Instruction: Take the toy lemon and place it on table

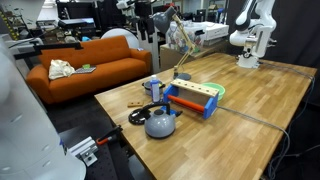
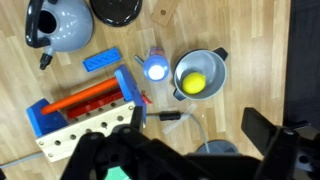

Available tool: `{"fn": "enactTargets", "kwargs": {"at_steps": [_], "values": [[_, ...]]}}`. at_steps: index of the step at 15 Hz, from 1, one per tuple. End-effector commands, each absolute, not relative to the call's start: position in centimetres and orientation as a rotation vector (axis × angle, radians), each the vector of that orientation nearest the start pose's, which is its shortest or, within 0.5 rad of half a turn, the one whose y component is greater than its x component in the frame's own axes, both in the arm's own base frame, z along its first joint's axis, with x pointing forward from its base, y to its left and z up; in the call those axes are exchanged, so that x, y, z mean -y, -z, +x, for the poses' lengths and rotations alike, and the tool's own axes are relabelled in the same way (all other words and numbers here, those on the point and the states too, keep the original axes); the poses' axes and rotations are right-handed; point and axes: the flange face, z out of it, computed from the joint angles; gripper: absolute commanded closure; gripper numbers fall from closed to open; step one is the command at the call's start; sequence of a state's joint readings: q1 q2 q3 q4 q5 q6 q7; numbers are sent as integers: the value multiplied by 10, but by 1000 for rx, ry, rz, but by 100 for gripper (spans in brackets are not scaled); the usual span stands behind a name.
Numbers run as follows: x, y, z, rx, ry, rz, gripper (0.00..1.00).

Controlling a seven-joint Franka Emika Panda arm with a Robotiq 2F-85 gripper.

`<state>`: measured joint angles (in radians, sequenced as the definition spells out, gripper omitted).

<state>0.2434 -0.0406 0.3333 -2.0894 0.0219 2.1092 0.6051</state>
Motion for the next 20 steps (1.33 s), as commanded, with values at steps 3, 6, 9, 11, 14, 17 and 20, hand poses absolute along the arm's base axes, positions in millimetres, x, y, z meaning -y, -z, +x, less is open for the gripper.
{"fn": "enactTargets", "kwargs": {"at_steps": [3, 6, 9, 11, 14, 17, 20], "values": [[-335, -422, 464, 101, -45, -3064, 0], [-353, -405, 472, 163, -94, -3077, 0], [-350, -400, 465, 119, -78, -3071, 0], [-349, -403, 466, 115, -70, -3070, 0], [-349, -403, 465, 116, -68, -3070, 0], [-353, -398, 468, 18, -77, -3034, 0], [-363, -371, 468, -136, -102, -3041, 0]]}}
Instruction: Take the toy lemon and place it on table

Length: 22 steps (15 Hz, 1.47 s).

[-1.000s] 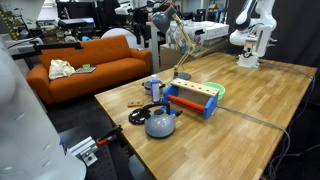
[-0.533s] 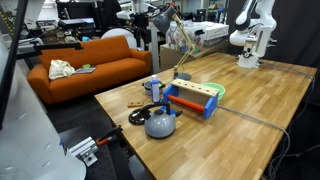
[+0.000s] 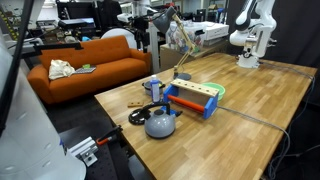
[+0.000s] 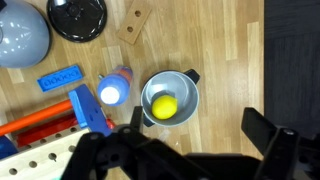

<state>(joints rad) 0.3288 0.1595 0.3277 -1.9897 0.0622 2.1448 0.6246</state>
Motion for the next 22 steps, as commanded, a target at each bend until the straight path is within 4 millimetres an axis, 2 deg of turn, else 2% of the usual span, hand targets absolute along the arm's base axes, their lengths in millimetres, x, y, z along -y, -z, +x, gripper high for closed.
{"fn": "enactTargets", "kwargs": {"at_steps": [1, 4, 7, 8, 14, 22], "values": [[-366, -360, 469, -183, -116, -3041, 0], [-371, -333, 472, -292, -126, -3051, 0], [-365, -315, 477, -384, -114, -3085, 0], [-365, -315, 474, -339, -155, -3072, 0], [-365, -312, 475, -369, -142, -3084, 0], [-381, -282, 480, -445, -168, -3113, 0]]}}
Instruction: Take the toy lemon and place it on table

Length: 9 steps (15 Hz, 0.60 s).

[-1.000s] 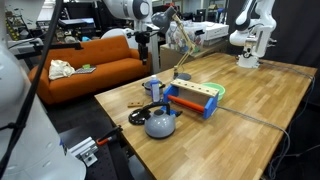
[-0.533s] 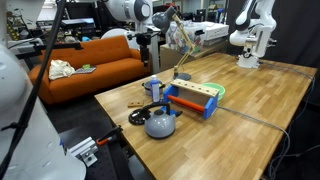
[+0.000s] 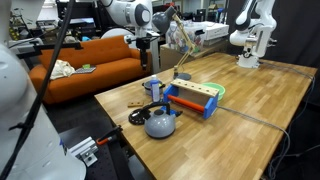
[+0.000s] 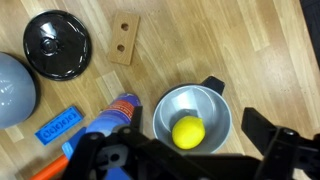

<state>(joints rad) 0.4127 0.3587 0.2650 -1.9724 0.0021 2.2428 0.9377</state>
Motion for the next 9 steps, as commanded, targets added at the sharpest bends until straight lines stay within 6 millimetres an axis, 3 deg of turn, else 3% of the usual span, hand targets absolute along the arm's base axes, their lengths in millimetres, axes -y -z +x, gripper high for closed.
{"fn": "enactTargets", "kwargs": {"at_steps": [1, 9], "values": [[-384, -278, 482, -443, -165, -3124, 0], [-382, -243, 510, -450, -153, -3177, 0]]}}
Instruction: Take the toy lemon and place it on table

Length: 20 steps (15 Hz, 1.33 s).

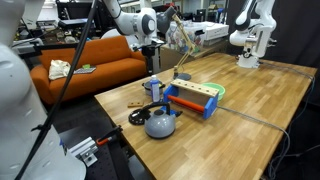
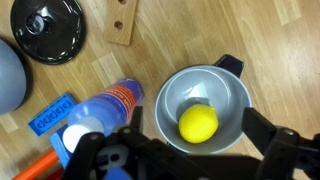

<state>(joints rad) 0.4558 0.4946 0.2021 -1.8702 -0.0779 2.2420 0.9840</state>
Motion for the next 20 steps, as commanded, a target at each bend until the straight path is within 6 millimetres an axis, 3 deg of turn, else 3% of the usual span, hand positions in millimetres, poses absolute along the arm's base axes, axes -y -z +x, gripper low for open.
{"fn": "enactTargets", "kwargs": {"at_steps": [1, 12, 20], "values": [[-384, -243, 512, -440, -155, -3176, 0], [-383, -234, 515, -497, -171, -3138, 0], [-380, -192, 526, -491, -245, -3154, 0]]}}
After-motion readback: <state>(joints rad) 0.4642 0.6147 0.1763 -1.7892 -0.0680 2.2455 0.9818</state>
